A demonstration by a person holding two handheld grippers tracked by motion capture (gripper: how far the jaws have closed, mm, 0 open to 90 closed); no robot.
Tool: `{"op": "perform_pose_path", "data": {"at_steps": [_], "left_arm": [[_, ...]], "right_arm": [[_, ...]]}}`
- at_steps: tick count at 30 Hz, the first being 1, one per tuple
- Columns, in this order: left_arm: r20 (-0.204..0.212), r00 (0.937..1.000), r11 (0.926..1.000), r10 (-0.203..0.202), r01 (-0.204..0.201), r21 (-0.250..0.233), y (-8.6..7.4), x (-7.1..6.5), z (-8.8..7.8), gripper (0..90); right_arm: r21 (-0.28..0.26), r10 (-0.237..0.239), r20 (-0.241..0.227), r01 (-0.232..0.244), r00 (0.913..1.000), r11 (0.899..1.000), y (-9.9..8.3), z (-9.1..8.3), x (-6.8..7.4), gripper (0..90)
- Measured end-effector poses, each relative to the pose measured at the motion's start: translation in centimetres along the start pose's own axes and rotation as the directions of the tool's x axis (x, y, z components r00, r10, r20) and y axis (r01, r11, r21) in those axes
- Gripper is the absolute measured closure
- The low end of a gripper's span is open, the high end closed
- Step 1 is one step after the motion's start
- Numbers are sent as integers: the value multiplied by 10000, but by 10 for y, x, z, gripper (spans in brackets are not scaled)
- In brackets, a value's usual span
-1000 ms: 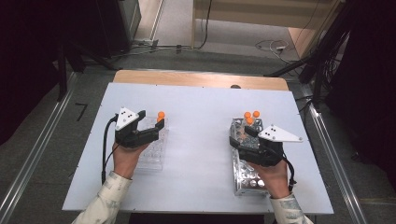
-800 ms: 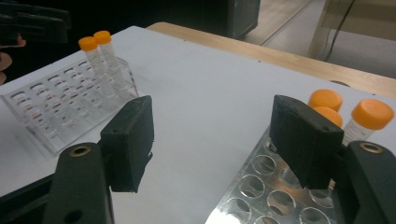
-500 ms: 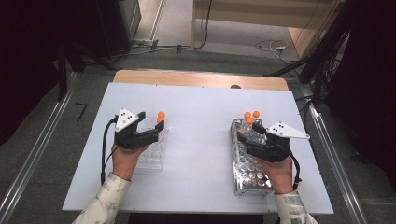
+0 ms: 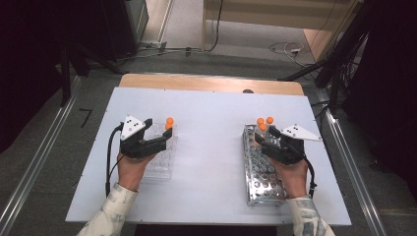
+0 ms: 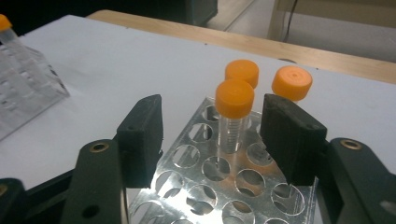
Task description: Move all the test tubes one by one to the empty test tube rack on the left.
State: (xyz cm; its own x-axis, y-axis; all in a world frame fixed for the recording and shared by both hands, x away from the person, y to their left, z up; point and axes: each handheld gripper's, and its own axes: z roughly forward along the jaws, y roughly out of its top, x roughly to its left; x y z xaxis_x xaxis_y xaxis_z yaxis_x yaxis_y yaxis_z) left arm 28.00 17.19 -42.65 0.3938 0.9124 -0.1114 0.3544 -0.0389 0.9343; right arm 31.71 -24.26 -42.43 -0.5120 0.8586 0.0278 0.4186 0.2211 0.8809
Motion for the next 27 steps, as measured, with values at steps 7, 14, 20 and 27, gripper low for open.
{"op": "perform_pose_path", "data": {"at_steps": [7, 14, 20, 27], "left_arm": [[17, 10000, 10000, -42, 42, -9, 0, -1, 0, 224], [24, 10000, 10000, -52, 52, -24, 0, -2, 0, 225], [47, 10000, 10000, -6, 6, 16, -1, -3, 1, 225], [66, 10000, 10000, -20, 20, 22, -1, -3, 1, 226]], "right_arm": [[703, 156, 560, -195, 9983, 9973, 3, 16, -1, 477], [1770, -374, 1209, 156, 9920, 9841, 7, 30, 5, 554], [2228, -337, 1408, 15, 9895, 9749, 8, 37, 4, 631], [2315, -317, 1497, -38, 9882, 9728, 9, 38, 5, 707]]}}
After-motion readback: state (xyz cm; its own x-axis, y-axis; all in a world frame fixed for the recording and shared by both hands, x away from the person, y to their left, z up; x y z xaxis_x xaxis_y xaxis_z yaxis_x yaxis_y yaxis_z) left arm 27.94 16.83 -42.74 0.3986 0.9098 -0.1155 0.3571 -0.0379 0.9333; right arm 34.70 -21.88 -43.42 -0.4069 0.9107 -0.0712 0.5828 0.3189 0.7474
